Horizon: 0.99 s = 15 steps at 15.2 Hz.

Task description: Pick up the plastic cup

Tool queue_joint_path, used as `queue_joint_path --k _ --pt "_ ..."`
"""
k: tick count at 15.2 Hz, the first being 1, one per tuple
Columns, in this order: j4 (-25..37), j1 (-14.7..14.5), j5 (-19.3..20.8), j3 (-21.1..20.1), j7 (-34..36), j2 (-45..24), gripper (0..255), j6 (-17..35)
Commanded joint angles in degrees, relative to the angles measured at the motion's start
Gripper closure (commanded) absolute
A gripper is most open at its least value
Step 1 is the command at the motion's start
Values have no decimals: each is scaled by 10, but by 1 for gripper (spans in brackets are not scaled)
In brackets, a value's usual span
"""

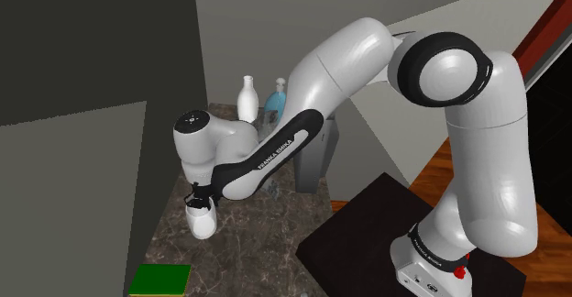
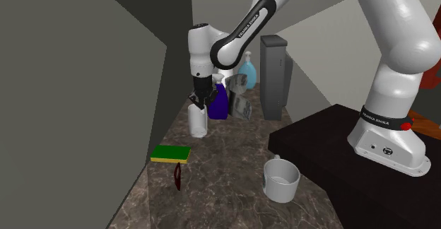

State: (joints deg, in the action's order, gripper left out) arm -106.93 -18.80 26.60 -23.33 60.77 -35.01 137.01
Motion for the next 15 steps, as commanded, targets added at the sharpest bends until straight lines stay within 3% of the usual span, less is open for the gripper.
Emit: queue_joint_path --k 1,15 --pt "0 0 0 0 0 0 255 0" --pt "1 20 -40 -28 -29 63 255 -60"
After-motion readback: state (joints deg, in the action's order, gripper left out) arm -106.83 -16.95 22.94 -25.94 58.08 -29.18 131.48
